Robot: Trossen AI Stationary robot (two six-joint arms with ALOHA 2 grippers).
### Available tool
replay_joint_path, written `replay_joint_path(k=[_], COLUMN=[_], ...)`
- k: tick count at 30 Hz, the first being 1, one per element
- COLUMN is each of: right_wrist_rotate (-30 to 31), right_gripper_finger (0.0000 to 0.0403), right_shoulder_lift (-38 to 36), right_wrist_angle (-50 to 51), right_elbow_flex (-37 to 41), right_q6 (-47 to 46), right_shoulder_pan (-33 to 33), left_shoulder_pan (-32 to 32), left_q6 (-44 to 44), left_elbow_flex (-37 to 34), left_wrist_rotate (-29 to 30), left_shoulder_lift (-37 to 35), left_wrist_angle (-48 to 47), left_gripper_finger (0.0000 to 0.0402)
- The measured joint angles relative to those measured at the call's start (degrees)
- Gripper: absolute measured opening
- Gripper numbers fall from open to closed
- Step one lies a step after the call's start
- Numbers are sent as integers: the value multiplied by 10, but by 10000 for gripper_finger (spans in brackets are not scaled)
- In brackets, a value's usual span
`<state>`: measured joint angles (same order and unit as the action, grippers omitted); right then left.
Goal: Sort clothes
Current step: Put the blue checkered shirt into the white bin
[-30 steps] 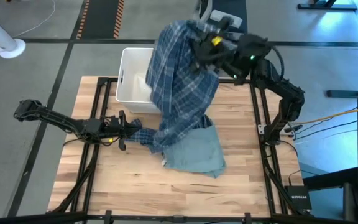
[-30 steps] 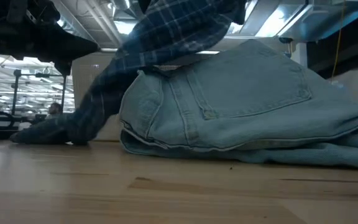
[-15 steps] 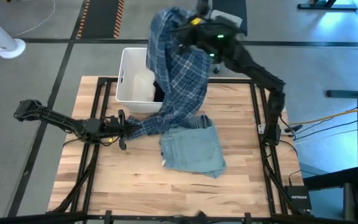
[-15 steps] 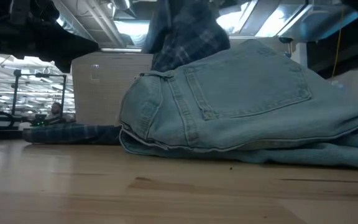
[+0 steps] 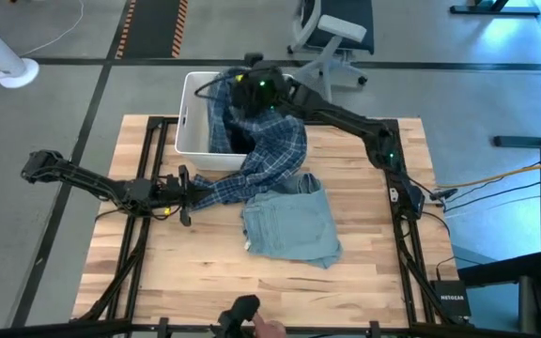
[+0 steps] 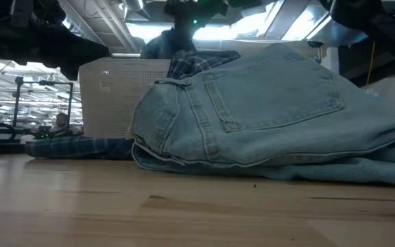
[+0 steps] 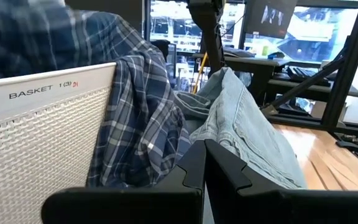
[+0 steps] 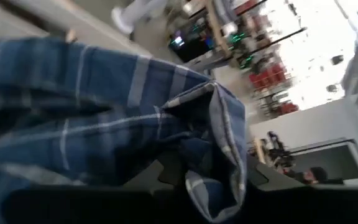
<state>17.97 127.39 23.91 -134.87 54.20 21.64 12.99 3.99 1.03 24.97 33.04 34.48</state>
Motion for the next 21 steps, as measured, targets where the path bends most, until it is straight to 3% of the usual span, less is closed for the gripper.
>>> replay_joint_path(k=[12,21], right_wrist_rotate=[24,25], right_gripper_finger=[236,273], right_shoulder_lift=[-38,-122], right_wrist_angle=[95,197], right_elbow_flex=[0,0], right_q6=[-38,-44], right_shoulder_pan=[-15,-49], left_shoulder_pan=[0,0], left_q6=[4,46], left_elbow_flex=[0,0], left_wrist_rotate=[0,-1], left_shoulder_lift=[0,0], left_wrist_angle=[4,-7], left_gripper_finger=[0,0])
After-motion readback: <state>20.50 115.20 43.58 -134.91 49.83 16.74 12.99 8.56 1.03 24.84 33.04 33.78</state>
